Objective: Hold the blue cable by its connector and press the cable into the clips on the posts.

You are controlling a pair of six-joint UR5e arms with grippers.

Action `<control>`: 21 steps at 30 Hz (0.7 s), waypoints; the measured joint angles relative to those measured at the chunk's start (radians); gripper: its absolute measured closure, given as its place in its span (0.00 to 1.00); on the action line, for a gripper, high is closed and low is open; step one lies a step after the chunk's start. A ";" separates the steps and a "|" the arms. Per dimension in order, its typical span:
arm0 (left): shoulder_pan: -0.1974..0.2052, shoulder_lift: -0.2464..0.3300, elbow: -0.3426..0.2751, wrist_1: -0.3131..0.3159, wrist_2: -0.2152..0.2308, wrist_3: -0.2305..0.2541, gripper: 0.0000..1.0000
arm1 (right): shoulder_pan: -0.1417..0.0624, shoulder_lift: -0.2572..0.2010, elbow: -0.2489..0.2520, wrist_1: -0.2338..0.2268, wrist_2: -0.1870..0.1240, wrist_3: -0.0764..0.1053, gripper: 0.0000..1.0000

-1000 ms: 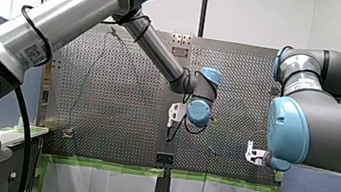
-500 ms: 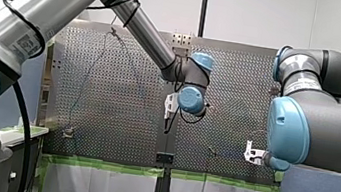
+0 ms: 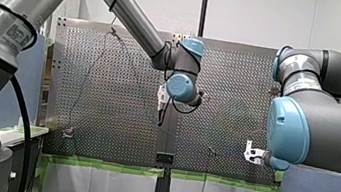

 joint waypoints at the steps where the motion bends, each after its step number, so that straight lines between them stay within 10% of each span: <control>1: -0.001 0.008 -0.008 0.001 0.000 0.001 0.13 | 0.001 0.000 0.000 0.000 0.000 -0.001 1.00; 21: -0.003 0.205 -0.205 0.111 0.002 -0.011 0.13 | 0.015 -0.001 -0.004 0.037 -0.017 -0.015 1.00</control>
